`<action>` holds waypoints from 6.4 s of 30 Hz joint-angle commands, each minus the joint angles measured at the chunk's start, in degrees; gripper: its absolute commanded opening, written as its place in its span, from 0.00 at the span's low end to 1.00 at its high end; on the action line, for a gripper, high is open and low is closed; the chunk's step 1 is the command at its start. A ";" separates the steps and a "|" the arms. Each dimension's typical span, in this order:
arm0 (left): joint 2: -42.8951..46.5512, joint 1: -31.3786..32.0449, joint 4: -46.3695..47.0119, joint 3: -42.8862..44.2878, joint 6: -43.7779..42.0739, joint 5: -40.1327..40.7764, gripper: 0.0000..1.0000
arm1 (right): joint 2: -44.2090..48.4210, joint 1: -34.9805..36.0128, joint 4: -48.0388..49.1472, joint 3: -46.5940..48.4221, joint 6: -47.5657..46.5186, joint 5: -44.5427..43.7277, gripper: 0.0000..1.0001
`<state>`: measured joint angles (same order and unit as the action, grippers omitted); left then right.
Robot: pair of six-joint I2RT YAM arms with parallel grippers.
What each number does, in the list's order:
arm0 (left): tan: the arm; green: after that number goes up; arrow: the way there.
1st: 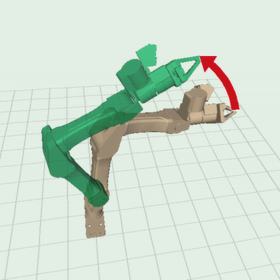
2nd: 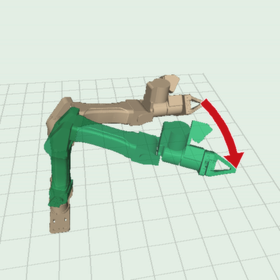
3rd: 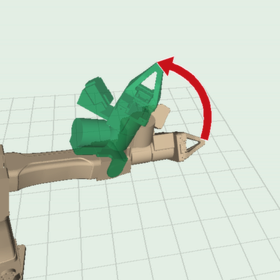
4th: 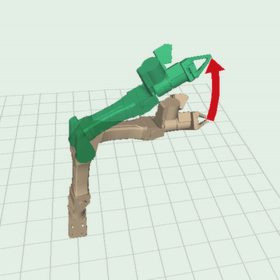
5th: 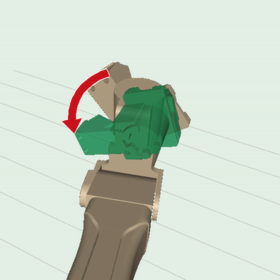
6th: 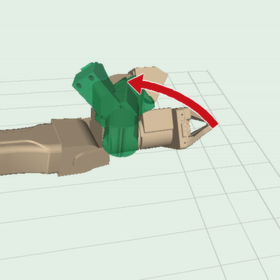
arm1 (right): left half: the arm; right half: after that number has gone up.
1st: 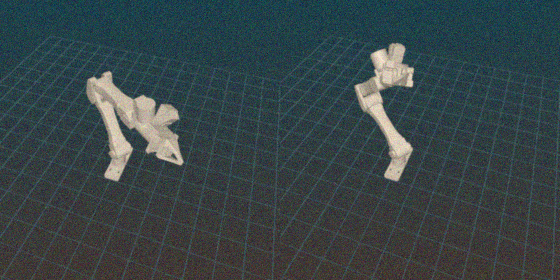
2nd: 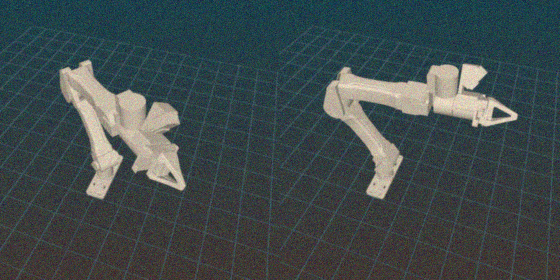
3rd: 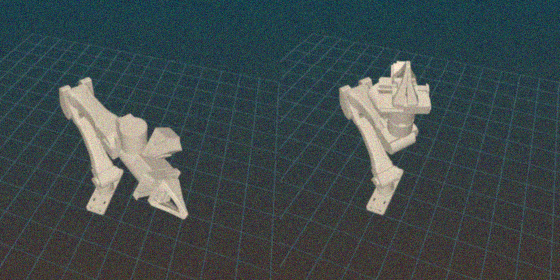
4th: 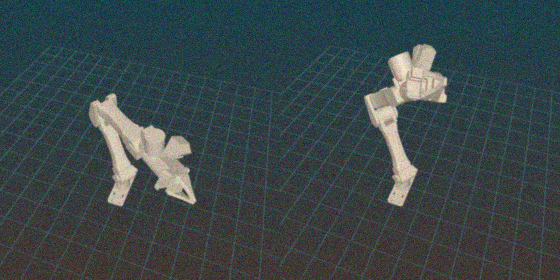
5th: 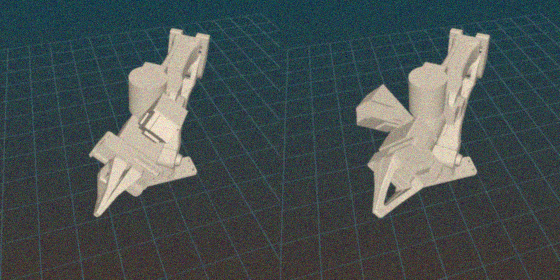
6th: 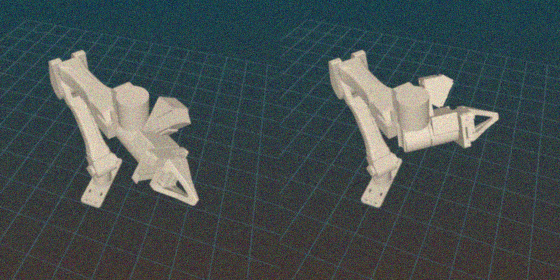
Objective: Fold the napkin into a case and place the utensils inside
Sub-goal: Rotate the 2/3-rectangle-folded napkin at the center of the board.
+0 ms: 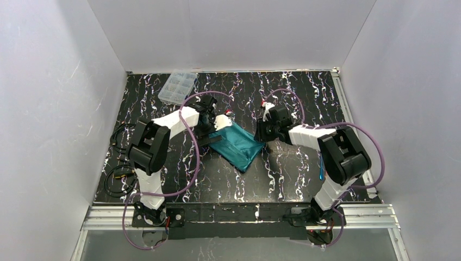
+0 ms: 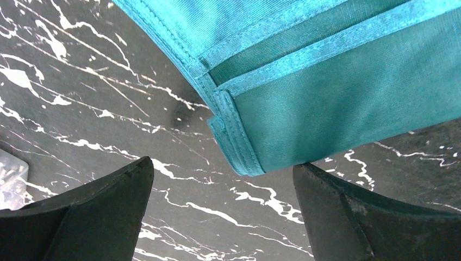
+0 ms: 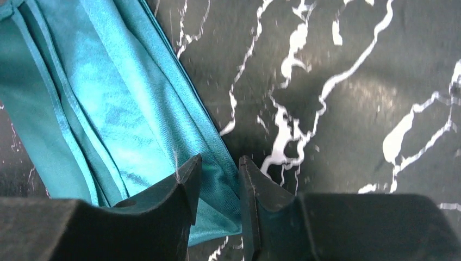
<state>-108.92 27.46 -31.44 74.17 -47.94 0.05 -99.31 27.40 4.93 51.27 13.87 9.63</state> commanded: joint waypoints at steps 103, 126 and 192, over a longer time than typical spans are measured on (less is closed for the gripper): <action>6.13 32.98 -0.38 -8.67 21.18 -12.36 0.16 | -3.37 8.29 -11.92 9.13 9.94 12.10 0.46; 13.20 31.47 5.34 -24.61 -16.20 15.31 0.11 | 9.47 5.22 -6.38 -4.83 20.47 -5.45 0.38; 10.09 32.83 0.02 -9.17 13.91 -12.70 0.44 | 4.75 1.57 -1.12 -4.32 19.65 -7.81 0.38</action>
<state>-100.27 59.00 -32.77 68.29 -32.14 -11.38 -97.08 28.99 5.21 48.69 32.25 4.21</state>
